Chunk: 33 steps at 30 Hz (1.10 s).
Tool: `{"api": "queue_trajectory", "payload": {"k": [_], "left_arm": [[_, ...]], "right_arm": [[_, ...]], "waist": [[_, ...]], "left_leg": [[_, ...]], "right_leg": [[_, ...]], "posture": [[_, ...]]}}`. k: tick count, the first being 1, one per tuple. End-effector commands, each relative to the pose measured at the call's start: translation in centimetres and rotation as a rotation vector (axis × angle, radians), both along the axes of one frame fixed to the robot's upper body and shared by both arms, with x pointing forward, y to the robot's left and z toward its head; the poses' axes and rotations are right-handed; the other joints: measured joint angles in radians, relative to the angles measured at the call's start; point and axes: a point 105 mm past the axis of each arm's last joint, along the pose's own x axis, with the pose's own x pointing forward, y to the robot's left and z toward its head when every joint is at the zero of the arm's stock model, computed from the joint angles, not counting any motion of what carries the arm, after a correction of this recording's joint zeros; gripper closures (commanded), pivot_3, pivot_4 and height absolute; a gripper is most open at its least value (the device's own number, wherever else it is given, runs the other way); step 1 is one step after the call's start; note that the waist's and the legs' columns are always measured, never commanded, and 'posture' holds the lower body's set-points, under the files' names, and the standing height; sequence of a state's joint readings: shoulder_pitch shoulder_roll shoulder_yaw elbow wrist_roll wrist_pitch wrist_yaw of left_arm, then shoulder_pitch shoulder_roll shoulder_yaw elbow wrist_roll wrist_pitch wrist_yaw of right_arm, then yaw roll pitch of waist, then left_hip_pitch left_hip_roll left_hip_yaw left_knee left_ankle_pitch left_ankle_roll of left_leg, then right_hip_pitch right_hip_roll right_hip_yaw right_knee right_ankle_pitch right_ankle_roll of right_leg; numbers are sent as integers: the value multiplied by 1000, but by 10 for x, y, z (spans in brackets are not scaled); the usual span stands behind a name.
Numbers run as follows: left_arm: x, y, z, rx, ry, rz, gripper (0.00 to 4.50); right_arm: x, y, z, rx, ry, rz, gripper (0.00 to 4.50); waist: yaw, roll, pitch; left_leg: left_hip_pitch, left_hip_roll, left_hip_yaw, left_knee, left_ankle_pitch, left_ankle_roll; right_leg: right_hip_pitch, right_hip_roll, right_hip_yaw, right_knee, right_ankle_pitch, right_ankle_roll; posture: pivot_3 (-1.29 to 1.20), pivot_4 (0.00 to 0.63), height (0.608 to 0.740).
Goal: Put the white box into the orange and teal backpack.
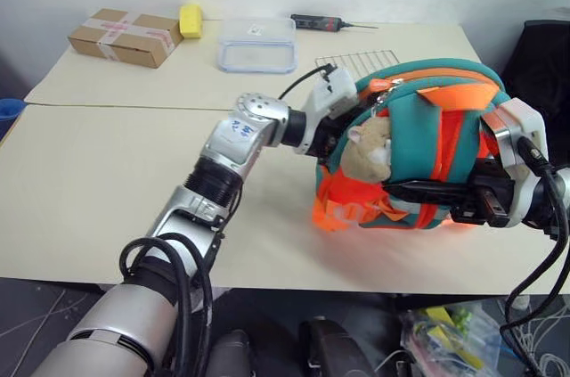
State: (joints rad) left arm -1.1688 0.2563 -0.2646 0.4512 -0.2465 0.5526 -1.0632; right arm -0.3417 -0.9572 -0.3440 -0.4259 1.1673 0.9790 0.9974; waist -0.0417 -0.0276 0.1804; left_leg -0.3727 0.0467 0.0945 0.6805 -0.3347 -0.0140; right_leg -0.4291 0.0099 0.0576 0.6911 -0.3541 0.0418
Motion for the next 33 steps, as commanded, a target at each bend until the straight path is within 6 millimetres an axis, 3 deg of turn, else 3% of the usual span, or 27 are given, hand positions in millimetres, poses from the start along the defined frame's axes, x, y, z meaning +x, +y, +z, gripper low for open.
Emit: {"api": "queue_trajectory", "payload": {"k": [1, 4, 7, 8, 11, 15, 18, 23, 26, 33], "left_arm": [[-6, 43, 35, -75, -56, 12, 816], [-8, 85, 45, -102, -63, 63, 45], [-31, 103, 69, -195, -4, 5, 45], [-42, 102, 75, -212, 19, -46, 45], [-70, 76, 79, -240, 91, -160, 45], [-51, 33, 55, -189, 16, -7, 45], [-59, 17, 57, -237, 68, -52, 45], [-65, -8, 41, -212, 62, -89, 45], [-72, -4, 41, -197, 86, -139, 427], [-59, 34, 57, -179, -9, -42, 427]], "right_arm": [[-3, -3, 10, 25, -67, -22, 4500], [-1, -7, 11, 56, -59, -54, 4500], [-2, -8, 9, 72, -45, -64, 4500], [-2, -8, 8, 69, -43, -65, 4500], [0, -8, 8, 66, -40, -69, 4500], [2, -7, 14, 76, -50, -74, 4500], [-1, -3, 23, 106, -46, -59, 4500], [-9, 4, 8, 68, -23, -42, 4500], [-4, 2, 6, 76, -16, -70, 4500], [1, 0, 1, 77, -12, -105, 4500]], "waist": [[-7, 0, 0], [-11, 0, 0], [-3, 0, 0], [5, 0, 0], [23, 0, 0], [36, 0, 0], [29, 0, 0], [17, 0, 0], [15, 0, 0], [12, 0, 0]], "left_leg": [[0, 0, 0, 0, 0, -1], [1, 1, 0, 0, 1, -1], [1, 0, -1, 1, 1, -1], [0, 0, -2, 2, 1, -1], [-1, -1, -3, 3, 0, 0], [0, -3, -4, 4, -1, 2], [0, -3, -3, 4, -1, 2], [0, -2, -3, 2, 0, 1], [0, -2, -3, 2, 0, 1], [0, -2, -3, 2, 0, 0]], "right_leg": [[0, 0, 0, 0, 0, 0], [0, 0, 0, 1, 0, 0], [1, -1, -1, 1, 0, 0], [1, -1, -1, 1, 0, 0], [2, -3, -2, -1, 0, 0], [6, -4, -1, -2, 1, 2], [4, -3, 0, -1, 1, 2], [3, -1, 0, -2, 1, 2], [3, -1, 1, -2, 1, 2], [3, -1, 1, -1, 1, 2]], "posture": [[0, 150, 740], [0, 150, 740], [0, 150, 740], [0, 150, 740], [0, 150, 740], [0, 150, 740], [0, 150, 740], [0, 150, 740], [0, 150, 740], [0, 150, 740]]}}
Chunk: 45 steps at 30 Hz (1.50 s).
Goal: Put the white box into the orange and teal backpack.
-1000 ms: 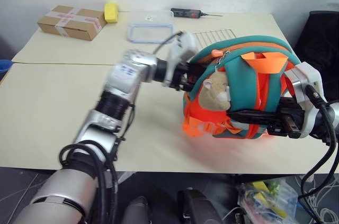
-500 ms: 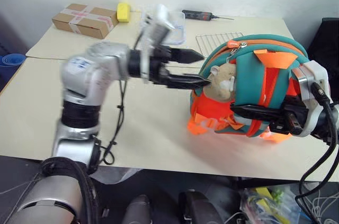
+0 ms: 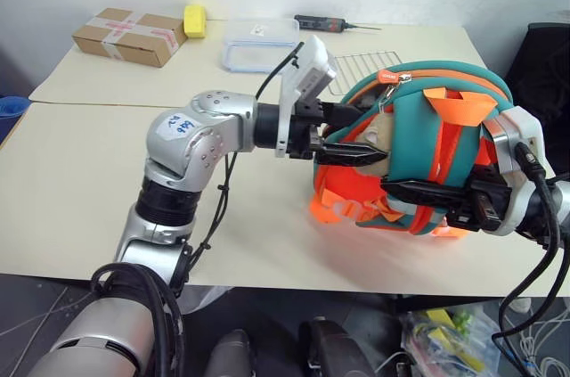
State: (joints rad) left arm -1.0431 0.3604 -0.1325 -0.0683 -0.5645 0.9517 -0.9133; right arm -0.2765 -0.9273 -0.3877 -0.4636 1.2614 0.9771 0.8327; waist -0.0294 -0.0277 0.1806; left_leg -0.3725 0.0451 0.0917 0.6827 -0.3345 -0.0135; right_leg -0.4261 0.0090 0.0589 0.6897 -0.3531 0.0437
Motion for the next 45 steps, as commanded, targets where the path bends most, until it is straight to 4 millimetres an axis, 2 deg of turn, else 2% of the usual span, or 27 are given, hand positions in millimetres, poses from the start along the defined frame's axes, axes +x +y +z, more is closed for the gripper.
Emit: {"api": "queue_trajectory", "payload": {"k": [1, 2, 4, 6, 8, 12, 14, 18, 23, 26, 29, 35, 38, 41, 45], "left_arm": [[-1, 26, 24, -23, -94, 23, 427], [0, 33, 28, -25, -101, 30, 427], [-15, 47, 36, -36, -94, -39, 427], [-33, 48, 40, -62, -47, -142, 427], [-40, 40, 36, -68, -15, -173, 427], [-19, 12, 15, -37, 13, -63, 427], [-18, -3, 6, -36, 30, -68, 427], [-10, -18, -9, 2, -29, -24, 427], [-6, -30, -12, -32, 8, -36, 427], [-6, -29, -9, -60, 40, -61, 983], [-2, -23, -3, -77, 55, -55, 1940], [2, -1, 23, -123, 63, -81, 3589], [10, 19, 45, -143, 39, -60, 4382], [14, 34, 62, -150, 11, -50, 4490], [18, 65, 84, -123, -73, -33, 4490]], "right_arm": [[0, 1, 3, 21, -34, -7, 4500], [0, 1, 3, 21, -34, -10, 4500], [1, 0, 2, 22, -34, -15, 4500], [2, 0, 2, 25, -33, -19, 4500], [2, 0, 3, 26, -34, -20, 4500], [1, 1, 5, 28, -34, -13, 4500], [1, 2, 6, 32, -34, -10, 4500], [2, 3, 8, 43, -34, -11, 4500], [2, 3, 9, 47, -40, -22, 4500], [3, 0, 11, 49, -46, -37, 4500], [4, -5, 11, 45, -47, -60, 4500], [7, -14, 13, 54, -42, -109, 4500], [9, -26, 14, 52, -39, -153, 4500], [9, -35, 16, 58, -36, -177, 4500], [13, -39, 14, 87, -14, -197, 4500]], "waist": [[-1, 0, 0], [-1, 0, 0], [-2, 0, 0], [-1, 0, 0], [5, 0, 0], [10, 0, 0], [7, 0, 0], [-2, 0, 0], [2, 0, 0], [3, 0, 0], [3, 0, 0], [0, 0, 0], [1, 0, 0], [1, 0, 0], [-3, 0, 0]], "left_leg": [[0, 0, 0, 0, 0, 0], [0, 0, 0, 0, 0, 0], [0, 0, 0, 0, 0, 0], [0, 0, 0, 0, 0, 0], [0, 0, 0, 0, 0, 0], [0, -1, -1, 1, 0, 0], [0, -1, -1, 2, 0, 0], [0, -1, -1, 0, 0, 0], [1, -1, -1, 0, 1, -1], [0, -1, -1, 0, 0, 0], [0, -1, -1, 0, 0, 0], [0, -1, -1, 0, 0, 0], [0, -1, -1, 0, 1, 0], [-1, -1, 0, 0, 1, 0], [-1, -1, 0, 0, 1, 0]], "right_leg": [[0, 0, 0, 0, 0, 0], [0, 0, 0, 0, 0, 0], [0, 0, 0, 0, 0, 0], [0, 0, 0, 0, 0, 0], [0, -1, 0, 0, 0, 0], [2, -2, -1, -1, 0, 0], [2, -2, -1, -1, 0, 0], [1, 0, 0, -1, 0, 0], [1, 0, 0, 0, 0, 0], [1, 0, 0, -1, 0, 0], [1, 0, 0, -1, 0, 0], [1, 0, 0, 0, 0, 0], [1, 0, 0, 0, 0, 0], [0, 0, 0, -1, 0, 0], [-1, 0, 0, 0, 0, 0]], "posture": [[0, 150, 740], [0, 150, 740], [0, 150, 740], [0, 150, 740], [0, 150, 740], [0, 150, 740], [0, 150, 740], [0, 150, 740], [0, 150, 740], [0, 150, 740], [0, 150, 740], [0, 150, 740], [0, 150, 740], [0, 150, 740], [0, 150, 740]]}}
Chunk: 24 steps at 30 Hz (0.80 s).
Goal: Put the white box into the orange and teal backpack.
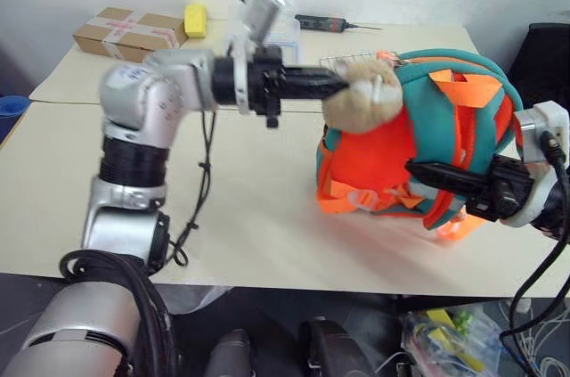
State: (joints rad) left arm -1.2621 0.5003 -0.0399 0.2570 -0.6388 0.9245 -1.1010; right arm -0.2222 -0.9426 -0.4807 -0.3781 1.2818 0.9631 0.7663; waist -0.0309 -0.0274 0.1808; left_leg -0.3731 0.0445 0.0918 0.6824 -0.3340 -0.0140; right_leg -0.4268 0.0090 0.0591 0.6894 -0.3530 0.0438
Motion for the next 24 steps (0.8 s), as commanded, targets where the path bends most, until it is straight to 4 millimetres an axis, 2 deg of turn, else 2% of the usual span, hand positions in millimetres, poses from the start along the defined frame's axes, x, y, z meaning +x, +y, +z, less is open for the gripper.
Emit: {"api": "queue_trajectory", "payload": {"k": [1, 4, 6, 8, 10, 14, 16, 19, 21, 24], "left_arm": [[4, 30, 23, 7, -139, 33, 4490], [20, 50, 2, 125, -143, 99, 4490], [11, 50, -39, 265, -112, -1, 4490], [4, 45, -91, 444, -129, -68, 4490], [6, 42, -138, 614, -214, -68, 4490], [15, 33, -182, 734, -338, -27, 4490], [19, 18, -191, 697, -352, 11, 4490], [24, 0, -185, 580, -308, 67, 4490], [30, -2, -177, 516, -270, 113, 4500], [29, 13, -159, 409, -133, 135, 3642]], "right_arm": [[0, -7, 8, 21, -31, -22, 4500], [-1, -7, 1, 26, 0, -14, 4500], [0, -8, -3, 52, 29, -11, 4500], [2, -6, -6, 54, 35, -9, 4500], [4, -3, -6, 47, 27, -7, 4500], [6, -1, -2, 40, 11, 7, 4500], [5, 3, -3, 21, 0, 26, 4500], [6, 9, -7, -42, -22, 27, 4500], [4, 14, -13, -115, -29, 32, 3871], [-9, 15, -15, -190, -24, 93, 2914]], "waist": [[-3, 0, 0], [-3, 0, 0], [-3, 1, 0], [-2, 1, 0], [1, 1, 0], [3, 0, 0], [4, 1, 0], [11, 2, -1], [16, 2, -1], [17, 2, -1]], "left_leg": [[0, 0, 0, 0, 0, 0], [1, 0, 0, 0, 0, 0], [1, 0, 0, 0, 0, 0], [1, 0, 1, -1, 0, 0], [1, 1, 0, 0, 0, 0], [0, 0, 0, 1, 0, 1], [0, 0, 0, 1, -1, 2], [1, 0, 0, 1, -2, 3], [1, -1, 0, 2, -2, 4], [0, -1, 0, 2, -2, 4]], "right_leg": [[0, 0, 0, 0, 0, 0], [0, 0, 0, 0, 0, 0], [0, 0, 0, 0, 0, 0], [0, 0, 1, 0, 0, 0], [0, 0, 1, 0, 0, 0], [0, -1, 1, 1, 0, 0], [1, -1, 1, 0, 0, 0], [2, -1, 1, 0, 0, 0], [2, -1, 1, 0, 0, 0], [1, -1, 1, 0, 0, 0]], "posture": [[0, 150, 740], [0, 150, 740], [0, 150, 740], [0, 150, 740], [0, 150, 740], [0, 150, 740], [0, 150, 740], [0, 150, 740], [0, 150, 740], [0, 150, 740]]}}
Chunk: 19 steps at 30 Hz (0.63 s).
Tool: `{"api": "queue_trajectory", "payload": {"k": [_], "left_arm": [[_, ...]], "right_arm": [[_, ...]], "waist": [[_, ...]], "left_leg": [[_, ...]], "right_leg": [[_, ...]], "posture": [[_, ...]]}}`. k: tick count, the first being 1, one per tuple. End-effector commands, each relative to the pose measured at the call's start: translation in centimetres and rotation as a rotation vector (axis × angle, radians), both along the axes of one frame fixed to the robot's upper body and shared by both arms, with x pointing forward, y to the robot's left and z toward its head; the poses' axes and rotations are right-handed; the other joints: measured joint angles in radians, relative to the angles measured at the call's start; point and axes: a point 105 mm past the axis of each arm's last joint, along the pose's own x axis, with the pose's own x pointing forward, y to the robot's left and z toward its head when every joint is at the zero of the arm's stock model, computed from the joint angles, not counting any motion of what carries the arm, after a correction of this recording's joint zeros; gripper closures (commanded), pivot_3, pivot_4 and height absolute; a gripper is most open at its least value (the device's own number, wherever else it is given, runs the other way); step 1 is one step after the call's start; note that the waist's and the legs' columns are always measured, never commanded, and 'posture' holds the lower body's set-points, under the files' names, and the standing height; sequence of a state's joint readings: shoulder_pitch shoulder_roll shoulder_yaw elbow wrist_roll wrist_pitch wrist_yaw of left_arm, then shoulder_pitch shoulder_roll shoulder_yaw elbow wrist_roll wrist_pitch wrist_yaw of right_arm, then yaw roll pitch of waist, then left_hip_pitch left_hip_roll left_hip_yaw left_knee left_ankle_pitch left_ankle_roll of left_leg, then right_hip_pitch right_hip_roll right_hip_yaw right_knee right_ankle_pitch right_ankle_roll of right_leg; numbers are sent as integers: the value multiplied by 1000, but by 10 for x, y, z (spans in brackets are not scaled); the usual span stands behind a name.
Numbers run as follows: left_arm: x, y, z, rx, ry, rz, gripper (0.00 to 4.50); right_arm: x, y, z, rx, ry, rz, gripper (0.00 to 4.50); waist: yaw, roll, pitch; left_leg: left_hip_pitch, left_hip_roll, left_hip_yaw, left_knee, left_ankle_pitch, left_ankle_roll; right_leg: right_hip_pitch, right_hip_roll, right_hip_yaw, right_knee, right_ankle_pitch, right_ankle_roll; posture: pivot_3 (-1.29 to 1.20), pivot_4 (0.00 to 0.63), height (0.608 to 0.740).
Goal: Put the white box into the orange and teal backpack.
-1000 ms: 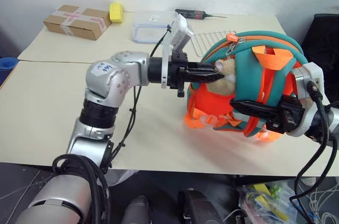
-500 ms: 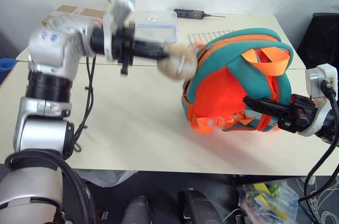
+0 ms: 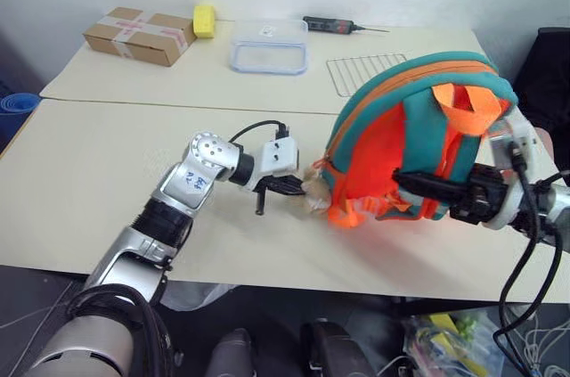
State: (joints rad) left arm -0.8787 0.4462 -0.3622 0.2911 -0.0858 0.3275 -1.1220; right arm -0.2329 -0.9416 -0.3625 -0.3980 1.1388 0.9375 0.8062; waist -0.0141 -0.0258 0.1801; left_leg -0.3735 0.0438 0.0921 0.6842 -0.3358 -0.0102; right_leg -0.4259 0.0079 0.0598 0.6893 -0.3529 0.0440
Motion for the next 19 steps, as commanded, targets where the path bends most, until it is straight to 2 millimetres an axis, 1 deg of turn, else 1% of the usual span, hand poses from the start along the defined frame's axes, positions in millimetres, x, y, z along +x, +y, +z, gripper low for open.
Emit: {"api": "queue_trajectory", "payload": {"k": [1, 2, 4, 6, 9, 10, 12, 13, 14, 16, 17, 19], "left_arm": [[-1, 24, 25, -134, 130, 56, 3329], [-4, 31, 27, -143, 154, 60, 3089], [-11, 55, 30, -126, 181, 68, 2425], [-19, 80, 38, -134, 216, 88, 1871], [-29, 121, 56, -182, 251, 165, 966], [-30, 134, 62, -195, 240, 204, 641], [-27, 165, 75, -199, 164, 343, 66], [-26, 176, 80, -197, 132, 397, 23], [-29, 186, 86, -213, 126, 427, 23], [-36, 193, 97, -271, 122, 443, 23], [-39, 192, 101, -298, 119, 445, 23], [-39, 186, 100, -350, 68, 465, 23]], "right_arm": [[-18, -1, 9, -94, -41, 83, 2550], [-20, -6, 10, -113, -35, 80, 2278], [-24, -28, 16, -137, 14, 56, 1576], [-31, -54, 27, -144, 51, 28, 938], [-39, -96, 45, -137, 87, -58, 7], [-41, -109, 50, -139, 94, -90, 0], [-45, -135, 54, -175, 104, -161, 0], [-46, -145, 53, -194, 107, -188, 0], [-46, -153, 53, -203, 96, -219, 0], [-41, -166, 54, -190, 56, -278, 0], [-38, -170, 53, -179, 36, -302, 0], [-25, -172, 44, -139, -5, -361, 0]], "waist": [[0, 0, 0], [-4, 0, 0], [-15, 0, 0], [-20, 0, 0], [-18, 0, 1], [-17, 0, 1], [-17, 0, 1], [-17, 0, 1], [-17, 0, 1], [-17, 0, 1], [-18, 0, 1], [-17, 0, 1]], "left_leg": [[-1, 0, 0, 0, 0, 0], [-1, 0, 0, 0, 0, 0], [0, 1, 0, -1, 0, 0], [0, 1, 0, -1, 0, -1], [1, 1, 0, -2, 1, -1], [2, 1, 0, -2, 1, -1], [2, 1, 0, -1, 0, -1], [2, 1, 0, -2, 0, 0], [2, 1, 0, -2, 0, 0], [2, 1, 0, -2, -1, 1], [2, 1, 1, -2, -1, 1], [2, 0, 1, -1, -1, 1]], "right_leg": [[-1, 0, 0, 0, 0, 0], [-1, 0, 0, 0, 0, 0], [-1, 1, -1, 0, 0, 0], [-1, 1, 0, 0, 0, 0], [-1, 1, 0, 0, 0, 0], [0, 1, 0, 0, 0, 0], [1, 1, 0, 0, 0, 0], [1, 1, 0, -1, 0, 0], [1, 1, -1, -2, 0, 0], [1, 1, 0, -2, 0, 0], [1, 0, 0, -2, 0, 0], [1, 0, 0, -1, 0, 0]], "posture": [[0, 150, 740], [0, 150, 740], [0, 150, 740], [0, 150, 740], [0, 150, 740], [0, 150, 740], [0, 150, 740], [0, 150, 740], [0, 150, 740], [0, 150, 740], [0, 150, 740], [0, 150, 740]]}}
